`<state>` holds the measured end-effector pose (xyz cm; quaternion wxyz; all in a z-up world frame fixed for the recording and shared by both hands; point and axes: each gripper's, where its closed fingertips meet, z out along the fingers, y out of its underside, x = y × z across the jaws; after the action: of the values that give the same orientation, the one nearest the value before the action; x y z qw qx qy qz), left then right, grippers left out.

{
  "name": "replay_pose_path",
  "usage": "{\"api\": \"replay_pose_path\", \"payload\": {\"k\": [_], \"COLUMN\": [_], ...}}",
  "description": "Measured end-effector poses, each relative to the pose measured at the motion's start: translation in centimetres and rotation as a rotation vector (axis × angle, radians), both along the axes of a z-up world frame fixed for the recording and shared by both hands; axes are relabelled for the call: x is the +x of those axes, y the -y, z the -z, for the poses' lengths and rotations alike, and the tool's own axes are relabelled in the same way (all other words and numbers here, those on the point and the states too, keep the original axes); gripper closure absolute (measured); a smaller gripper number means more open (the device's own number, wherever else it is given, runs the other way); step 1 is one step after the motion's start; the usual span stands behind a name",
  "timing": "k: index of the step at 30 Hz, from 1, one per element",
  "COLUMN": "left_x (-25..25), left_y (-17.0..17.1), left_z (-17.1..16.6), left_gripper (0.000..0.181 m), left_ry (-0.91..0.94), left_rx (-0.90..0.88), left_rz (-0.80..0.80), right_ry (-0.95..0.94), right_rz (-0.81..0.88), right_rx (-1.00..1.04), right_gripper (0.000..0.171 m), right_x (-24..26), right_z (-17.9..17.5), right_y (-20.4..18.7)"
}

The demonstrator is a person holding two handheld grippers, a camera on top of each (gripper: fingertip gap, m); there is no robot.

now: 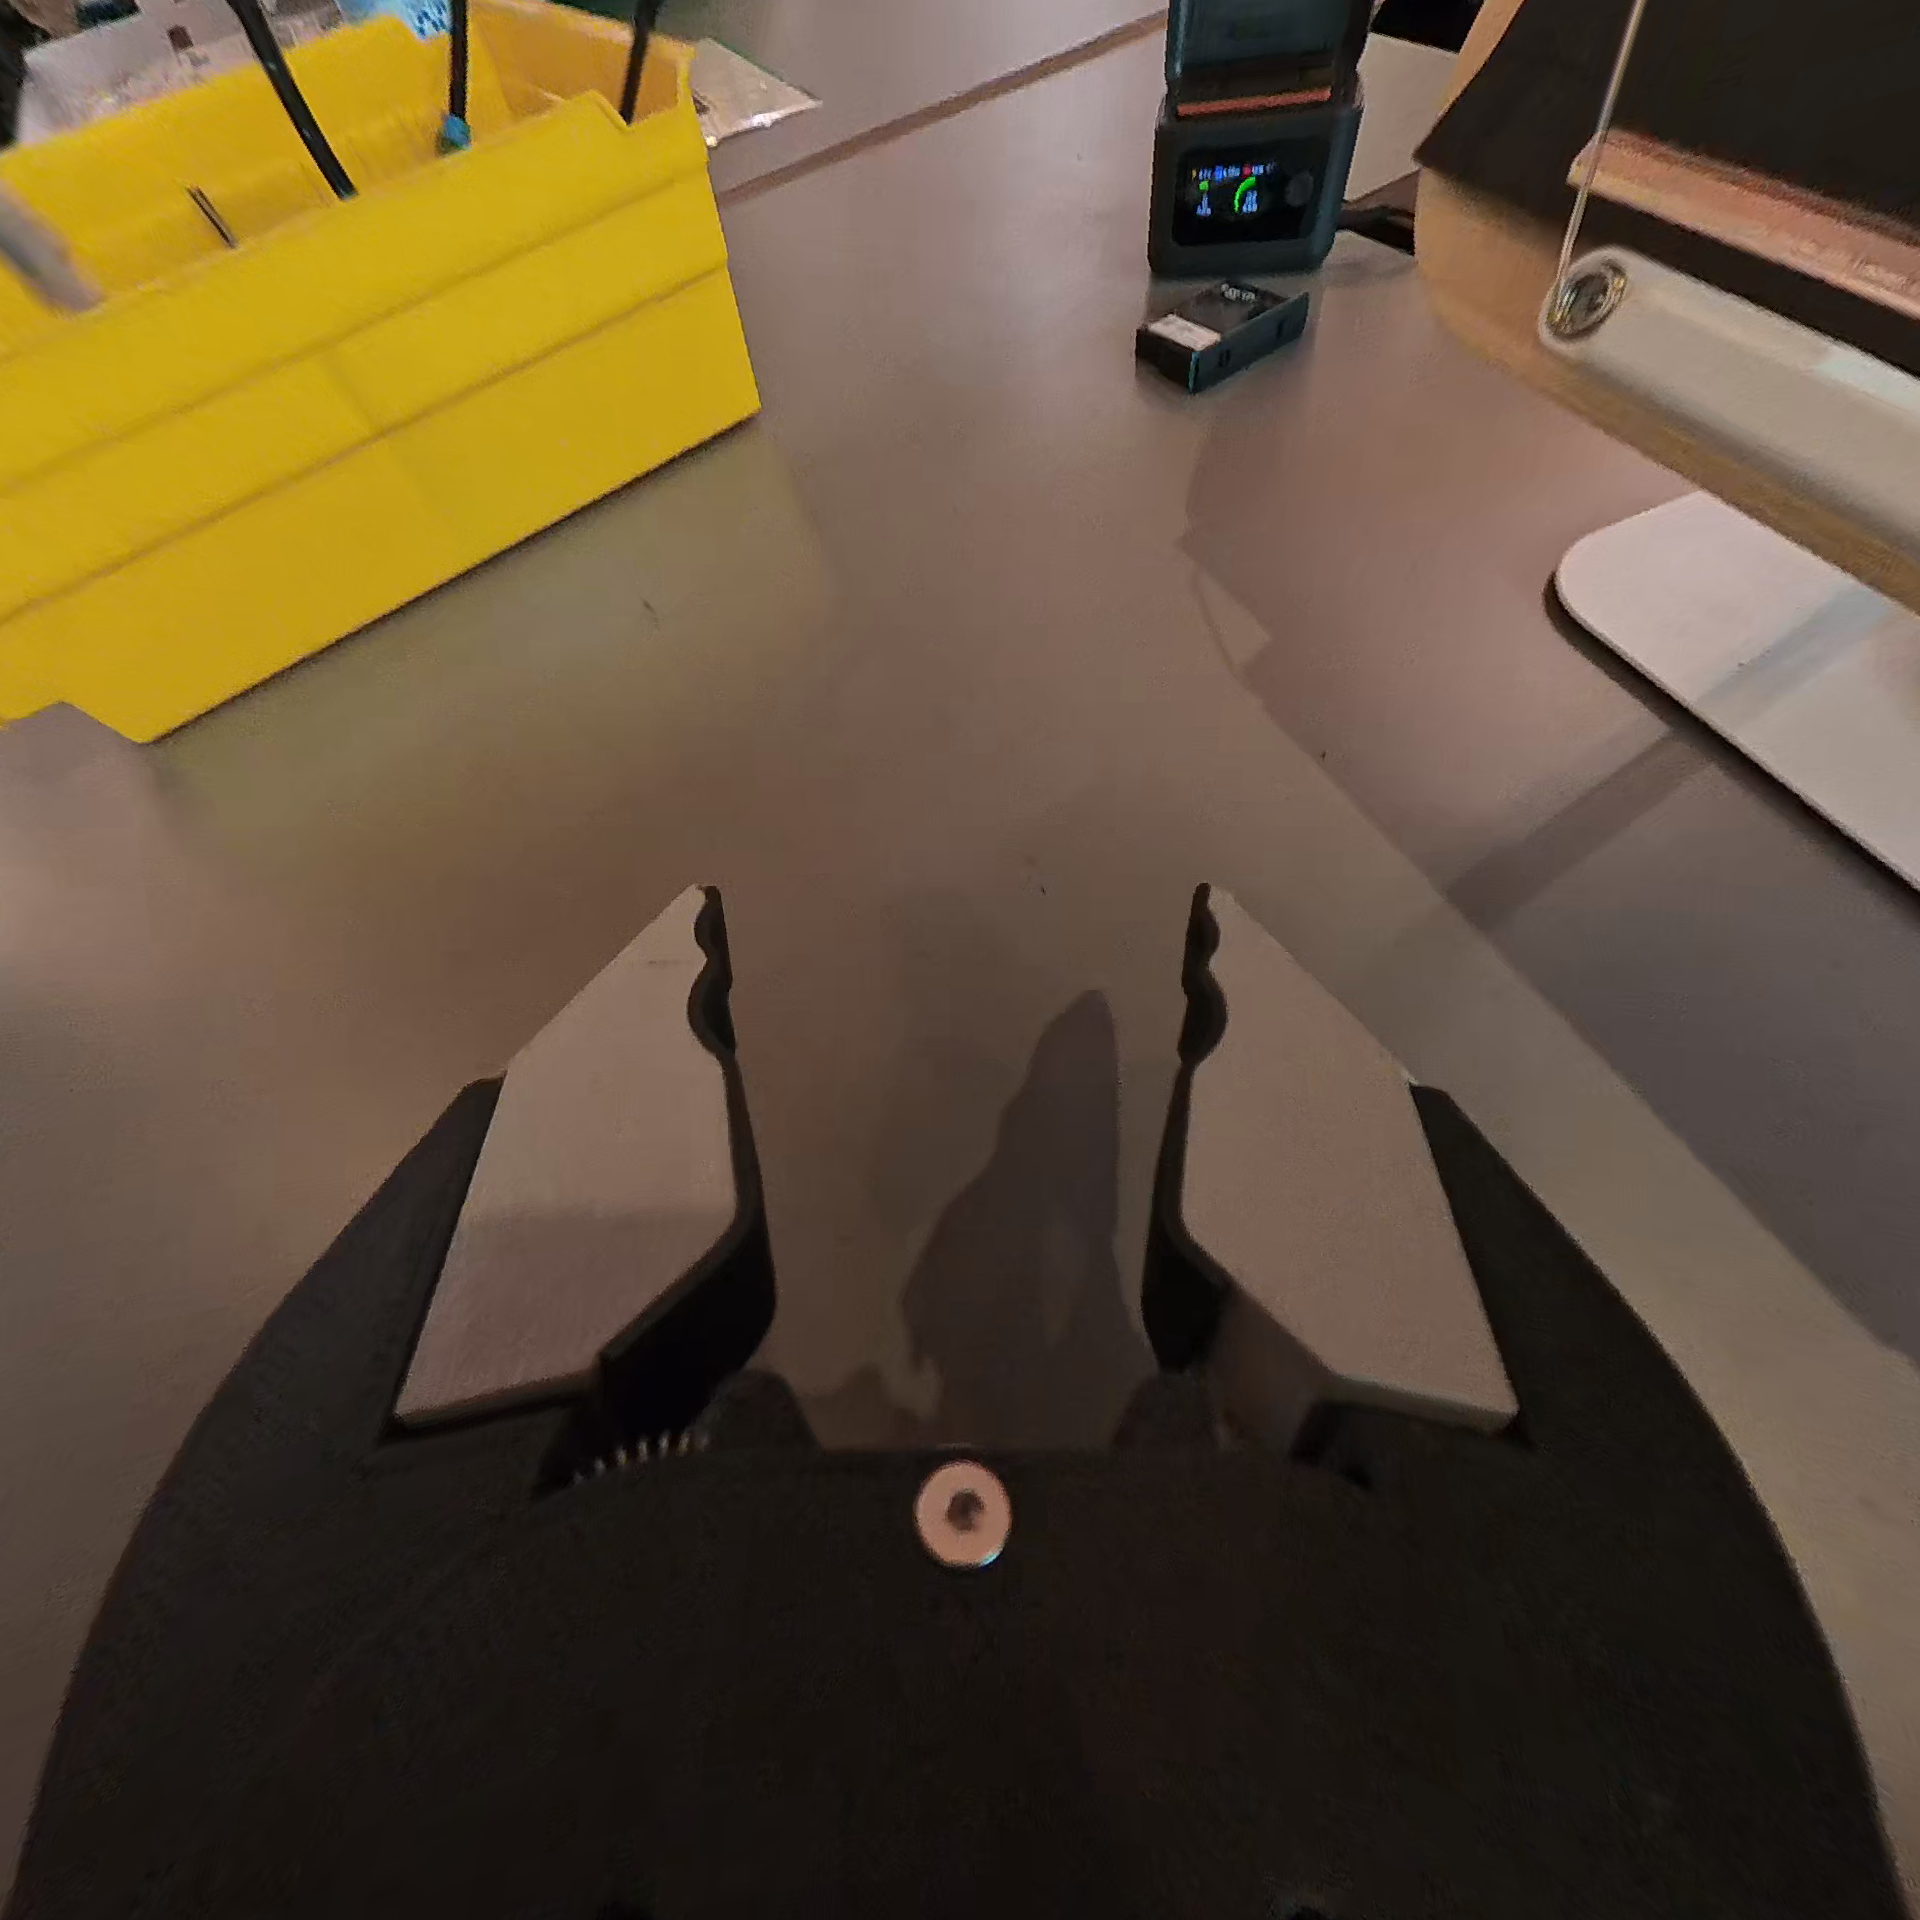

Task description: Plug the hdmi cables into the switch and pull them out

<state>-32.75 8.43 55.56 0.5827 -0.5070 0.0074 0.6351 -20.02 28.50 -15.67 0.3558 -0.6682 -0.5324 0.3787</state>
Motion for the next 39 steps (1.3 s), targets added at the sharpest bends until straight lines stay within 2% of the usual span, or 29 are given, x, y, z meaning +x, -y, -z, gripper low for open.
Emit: {"api": "replay_pose_path", "payload": {"k": [2, 7, 12, 14, 18, 25, 31, 34, 36, 39], "left_x": [1.2, 4.7, 6.6, 6.8, 6.4, 3.7, 4.2, 4.0, 4.8, 7.4], "left_y": [-1.8, -3.8, -2.6, -2.4, -3.9, -10.4, -15.9, -17.9, -18.9, -19.8], "left_z": [1.1, 0.8, -2.4, -2.9, 0.0, 13.7, 31.4, 40.2, 44.0, 45.7], "left_gripper": [0.181, 0.181, 0.181, 0.181, 0.181, 0.181, 0.181, 0.181, 0.181, 0.181], "left_ry": [0.028, -0.023, -0.084, -0.052, -0.008, 0.232, 0.287, 0.345, 0.367, 0.358], "left_rx": [-0.084, -0.102, -0.017, -0.008, -0.107, -0.451, -0.808, -0.93, -0.963, -0.954], "left_rz": [0.026, 0.077, 0.064, 0.098, 0.128, 0.198, 0.229, 0.25, 0.292, 0.396], "right_ry": [-0.023, -0.061, -0.089, -0.093, -0.102, -0.151, -0.243, -0.314, -0.34, -0.312], "right_rz": [-0.001, 0.042, 0.077, 0.082, 0.117, 0.212, 0.177, 0.015, -0.117, -0.206], "right_rx": [0.007, 0.027, -0.02, -0.04, -0.015, 0.031, -0.005, -0.031, -0.06, -0.03], "right_gripper": [0.085, 0.086, 0.086, 0.085, 0.085, 0.085, 0.083, 0.09, 0.088, 0.086], "right_x": [0.1, 0.8, 1.2, 1.3, 1.9, 4.6, 5.0, 4.2, 3.6, 2.9], "right_z": [-0.7, -1.9, -2.3, -2.4, -3.1, -5.4, -7.3, -8.6, -9.1, -8.6], "right_y": [0.0, -1.3, -2.4, -2.5, -3.4, -6.0, -5.6, -2.8, -0.3, 1.8]}}
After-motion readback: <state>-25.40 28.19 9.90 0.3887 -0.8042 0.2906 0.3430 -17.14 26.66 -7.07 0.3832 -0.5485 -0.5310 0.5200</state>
